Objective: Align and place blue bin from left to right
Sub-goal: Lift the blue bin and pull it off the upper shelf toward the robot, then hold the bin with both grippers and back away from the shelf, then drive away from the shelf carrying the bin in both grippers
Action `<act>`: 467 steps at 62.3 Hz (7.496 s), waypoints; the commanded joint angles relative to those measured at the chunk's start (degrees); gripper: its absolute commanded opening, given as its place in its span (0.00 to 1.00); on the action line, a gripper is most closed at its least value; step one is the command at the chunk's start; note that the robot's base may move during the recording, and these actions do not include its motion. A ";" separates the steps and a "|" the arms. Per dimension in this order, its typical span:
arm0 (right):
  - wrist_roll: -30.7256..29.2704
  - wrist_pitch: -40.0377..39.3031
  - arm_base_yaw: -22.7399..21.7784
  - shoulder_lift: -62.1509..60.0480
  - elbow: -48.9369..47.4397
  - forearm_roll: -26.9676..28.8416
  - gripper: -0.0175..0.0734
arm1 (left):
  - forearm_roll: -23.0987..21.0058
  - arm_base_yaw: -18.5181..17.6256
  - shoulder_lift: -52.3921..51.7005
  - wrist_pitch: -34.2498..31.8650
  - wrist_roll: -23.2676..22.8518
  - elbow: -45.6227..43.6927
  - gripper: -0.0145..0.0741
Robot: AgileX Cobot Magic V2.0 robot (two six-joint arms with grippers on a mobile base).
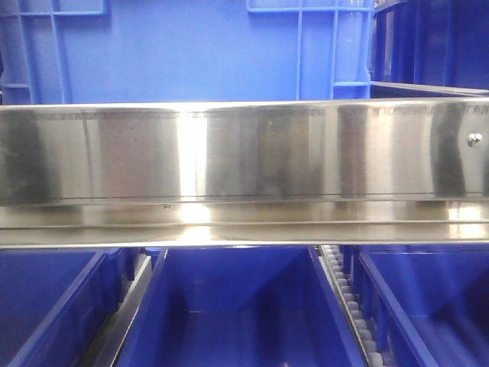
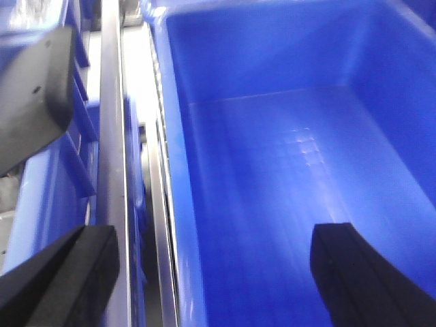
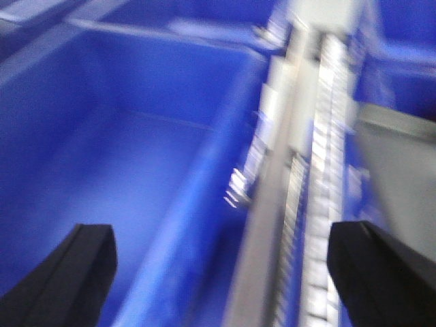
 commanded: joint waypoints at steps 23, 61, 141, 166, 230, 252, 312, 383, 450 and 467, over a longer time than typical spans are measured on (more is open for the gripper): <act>2.82 1.97 0.18 21.92 -14.98 -0.78 0.75 | -1.83 3.04 13.29 0.01 -0.73 -5.71 0.70; 2.82 1.89 0.18 31.35 -14.98 3.39 0.61 | -3.29 4.75 19.96 -1.94 -0.73 -5.71 0.63; 2.54 1.97 1.28 14.21 -17.47 3.16 0.12 | -3.55 2.82 3.79 2.00 -0.58 -9.13 0.15; 2.10 1.97 2.45 12.10 -13.52 3.05 0.12 | -1.08 -2.60 0.70 2.00 -3.19 -1.33 0.15; 2.10 1.97 2.45 12.10 -13.52 3.32 0.12 | -1.03 -2.60 0.70 2.00 -3.19 -1.02 0.15; 2.10 -0.87 2.45 12.10 -13.52 3.32 0.12 | -1.03 -2.60 0.70 2.00 -3.19 -1.02 0.15; 2.10 -0.99 2.45 12.10 -13.52 3.32 0.12 | -1.03 -2.60 0.70 2.00 -3.19 -1.02 0.15; 2.10 -0.99 2.45 12.10 -13.52 3.32 0.12 | -1.03 -2.60 0.70 2.00 -3.19 -1.02 0.15; 2.10 -0.99 2.45 12.10 -13.52 3.32 0.12 | -1.03 -2.60 0.70 2.00 -3.19 -1.02 0.15; 2.10 -0.99 2.45 12.10 -13.52 3.32 0.12 | -1.03 -2.60 0.70 2.00 -3.19 -1.02 0.15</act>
